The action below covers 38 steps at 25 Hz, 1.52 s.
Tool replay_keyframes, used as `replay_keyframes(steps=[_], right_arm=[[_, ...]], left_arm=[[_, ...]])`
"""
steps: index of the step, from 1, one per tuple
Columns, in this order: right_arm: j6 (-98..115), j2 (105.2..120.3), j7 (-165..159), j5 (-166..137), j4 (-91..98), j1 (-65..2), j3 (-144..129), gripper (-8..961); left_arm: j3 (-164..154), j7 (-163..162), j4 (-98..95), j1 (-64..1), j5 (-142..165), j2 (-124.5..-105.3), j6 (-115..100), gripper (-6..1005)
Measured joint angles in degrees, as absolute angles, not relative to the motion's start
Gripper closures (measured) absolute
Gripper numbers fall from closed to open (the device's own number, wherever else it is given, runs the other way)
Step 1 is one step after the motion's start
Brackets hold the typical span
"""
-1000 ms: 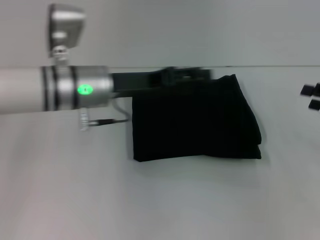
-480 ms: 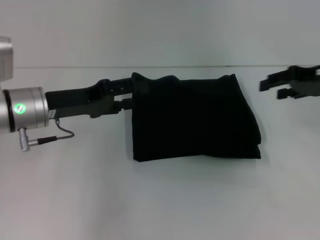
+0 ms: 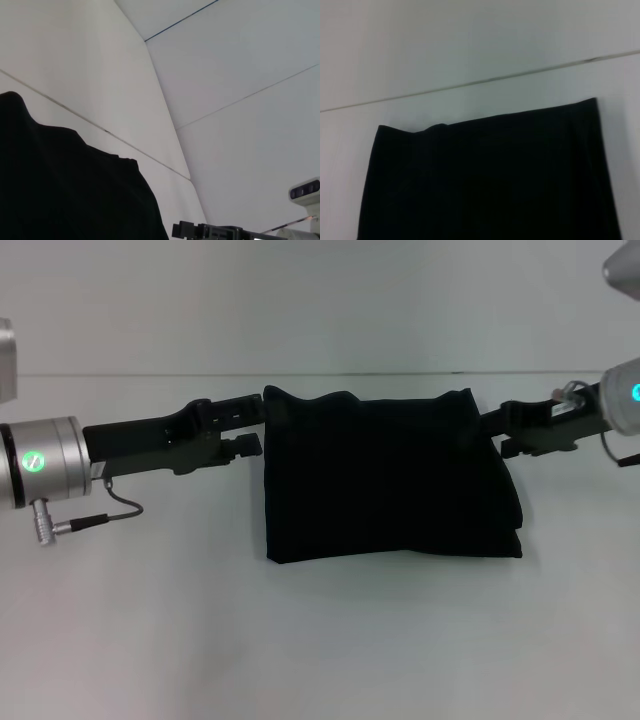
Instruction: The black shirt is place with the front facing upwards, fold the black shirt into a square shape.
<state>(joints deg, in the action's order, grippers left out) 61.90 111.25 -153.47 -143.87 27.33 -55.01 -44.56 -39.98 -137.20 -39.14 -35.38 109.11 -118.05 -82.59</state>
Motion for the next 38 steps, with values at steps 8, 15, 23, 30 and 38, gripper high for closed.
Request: replay_keyframes(steps=[8, 15, 23, 30, 38], right_arm=[[57.37, 112.51, -153.25, -144.26, 24.34, -55.18, -44.92, 256], [54.98, 113.96, -152.94, -143.92, 24.27, -54.59, -44.96, 257], [53.99, 114.72, -152.53, -144.27, 23.47, -54.77, -45.1, 256], [53.78, 114.78, -152.5, -144.17, 23.37, -54.13, -45.17, 257], [53.47, 114.77, -153.0, -144.03, 23.38, -54.07, -45.1, 310]], left_arm=[[-39.63, -137.15, -39.11, -35.34, 108.68, -118.04, -82.0, 171], [-39.14, -136.7, -38.94, -35.33, 108.57, -118.03, -81.84, 171], [-39.1, -136.67, -38.47, -35.33, 108.37, -118.04, -81.49, 172], [-39.11, -136.66, -38.47, -35.44, 108.35, -118.13, -81.11, 172], [-39.11, -136.67, -38.5, -35.71, 107.88, -118.15, -81.11, 172]])
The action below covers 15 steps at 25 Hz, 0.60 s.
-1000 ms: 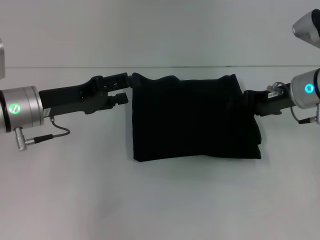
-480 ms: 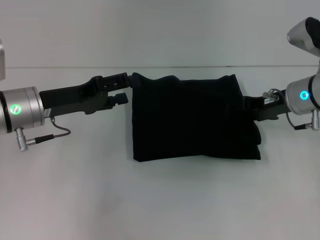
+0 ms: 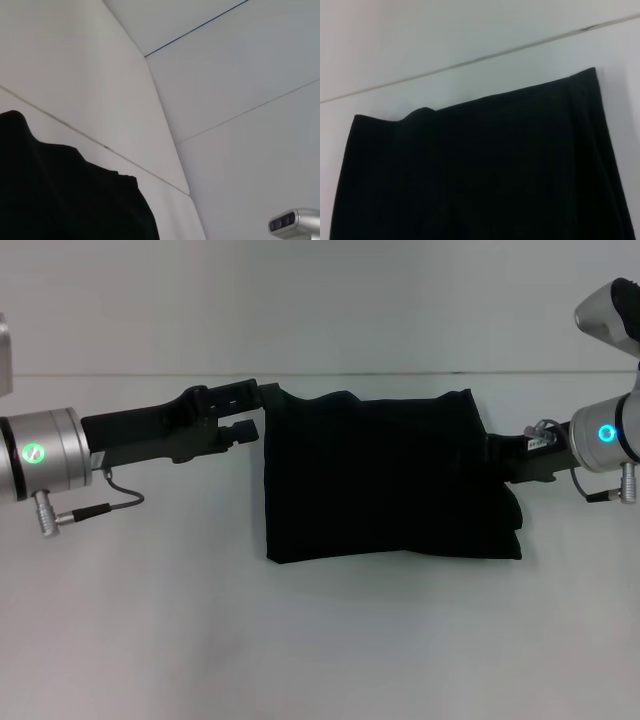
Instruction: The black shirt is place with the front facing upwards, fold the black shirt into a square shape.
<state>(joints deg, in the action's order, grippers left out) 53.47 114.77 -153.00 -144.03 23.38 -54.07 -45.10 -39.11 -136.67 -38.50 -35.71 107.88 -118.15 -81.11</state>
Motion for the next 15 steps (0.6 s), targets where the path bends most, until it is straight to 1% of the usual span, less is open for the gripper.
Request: replay_keyframes(steps=[1, 7, 12, 15], right_arm=[[53.45, 114.75, -152.93, -143.98, 23.38, -54.06, -44.94, 324], [53.42, 114.71, -152.71, -143.95, 23.38, -54.02, -45.04, 549], [53.43, 114.61, -152.73, -143.95, 23.38, -54.03, -44.76, 758], [53.43, 114.61, -152.77, -143.95, 23.43, -54.05, -44.74, 800]], left_arm=[[-39.12, -136.66, -38.5, -35.68, 107.8, -118.22, -81.11, 172], [-39.11, -136.6, -38.5, -35.71, 107.75, -118.37, -81.12, 172], [-39.11, -136.58, -38.5, -35.72, 107.75, -118.39, -81.12, 172], [-39.11, -136.58, -38.49, -35.68, 107.75, -118.39, -81.12, 172]])
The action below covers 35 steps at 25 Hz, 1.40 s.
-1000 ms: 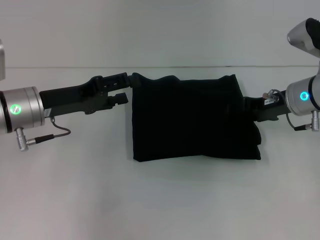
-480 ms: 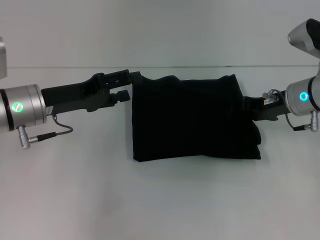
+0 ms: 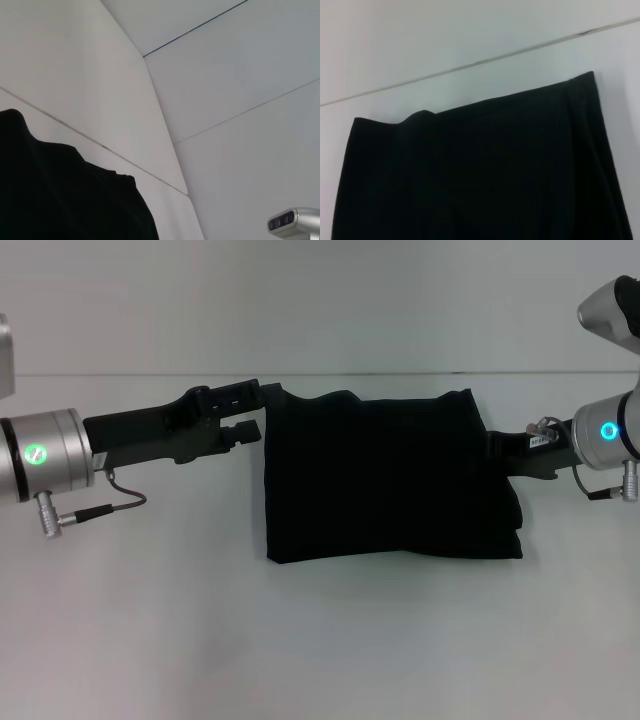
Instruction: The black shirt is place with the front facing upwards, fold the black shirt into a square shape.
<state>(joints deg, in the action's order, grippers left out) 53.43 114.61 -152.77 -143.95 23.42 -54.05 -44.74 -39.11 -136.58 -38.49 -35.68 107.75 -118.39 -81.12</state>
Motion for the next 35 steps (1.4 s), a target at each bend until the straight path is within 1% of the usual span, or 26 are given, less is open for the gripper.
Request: replay_keyframes(steps=[8, 18, 24, 35], right_arm=[[54.29, 114.34, -153.0, -143.88, 27.71, -54.33, -44.64, 911], [57.42, 114.22, -152.61, -144.16, 35.77, -55.64, -46.6, 911], [53.49, 114.36, -152.88, -144.52, 34.47, -55.4, -52.19, 912], [49.24, 112.75, -153.21, -145.05, 25.96, -54.51, -51.9, 912]], left_arm=[[-38.42, -136.58, -38.54, -35.54, 107.75, -118.38, -81.44, 171], [-37.62, -136.57, -38.67, -35.5, 106.37, -118.23, -81.83, 172], [-37.62, -136.57, -38.58, -35.71, 106.2, -118.13, -81.62, 172], [-36.87, -136.58, -38.49, -35.4, 106.16, -118.12, -81.17, 173]])
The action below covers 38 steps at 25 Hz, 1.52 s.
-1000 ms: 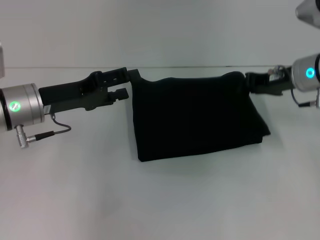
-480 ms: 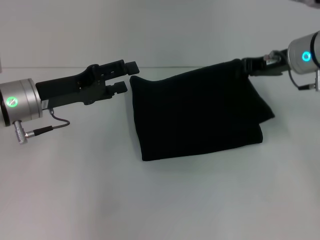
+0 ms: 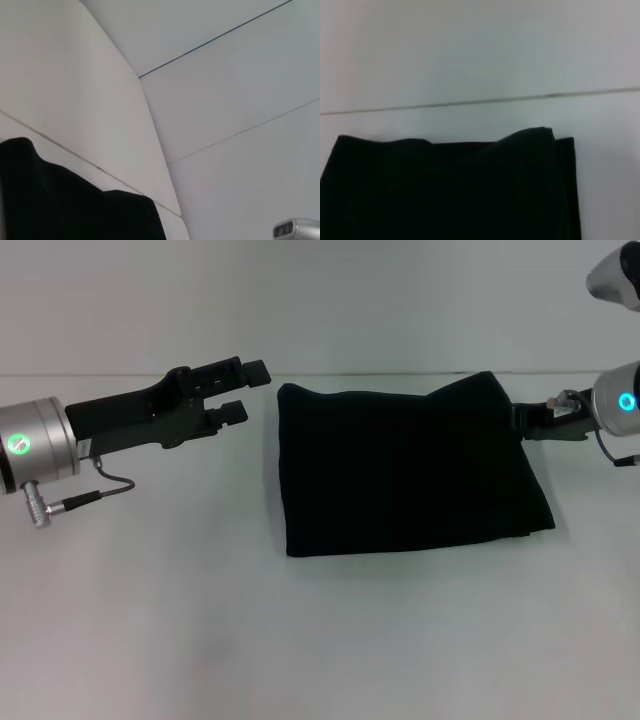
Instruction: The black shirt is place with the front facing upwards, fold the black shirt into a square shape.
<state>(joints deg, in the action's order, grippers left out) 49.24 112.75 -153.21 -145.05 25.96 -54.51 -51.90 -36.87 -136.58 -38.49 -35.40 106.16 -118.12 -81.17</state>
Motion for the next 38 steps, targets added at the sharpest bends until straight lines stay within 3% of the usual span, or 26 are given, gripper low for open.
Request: replay_keyframes(steps=[8, 11, 16, 18, 23, 29, 33, 35, 38], right_arm=[[48.28, 111.6, -153.75, -145.7, 24.04, -54.58, -52.31, 911], [48.13, 110.79, -156.73, -148.47, 23.92, -54.41, -52.13, 728], [52.58, 107.39, -159.12, -148.19, 25.75, -52.43, -48.14, 585], [58.1, 106.78, -153.99, -142.59, 29.46, -49.71, -42.81, 577], [70.7, 107.32, -136.16, -124.24, 34.41, -42.47, -36.46, 537], [78.51, 110.38, -114.85, -116.55, 34.83, -37.26, -34.75, 402], [82.1, 112.11, -110.43, -111.6, 34.26, -34.32, -30.71, 312], [82.76, 112.2, -112.51, -109.71, 33.48, -33.2, -29.14, 217], [83.29, 111.21, -119.59, -109.0, 33.05, -32.72, -27.66, 74]], left_arm=[[-36.82, -136.55, -38.49, -35.6, 106.17, -118.29, -81.12, 174], [-36.83, -136.53, -38.5, -35.52, 106.17, -118.3, -81.14, 174], [-36.58, -136.45, -38.68, -35.41, 106.38, -118.22, -82.13, 174], [-36.56, -134.65, -38.9, -35.28, 106.75, -117.92, -84.06, 174], [-35.02, -121.69, -40.07, -33.46, 107.61, -116.68, -92.39, 175], [-33.31, -107.17, -43.69, -30.49, 113.21, -116.8, -95.27, 175], [-35.44, -109.42, -40.11, -31.77, 114.29, -117.49, -91.61, 176], [-35.89, -116.76, -35.83, -33.38, 114.54, -117.4, -87.83, 176], [-35.52, -128.28, -29.94, -35.47, 114.48, -117.15, -85.32, 176]])
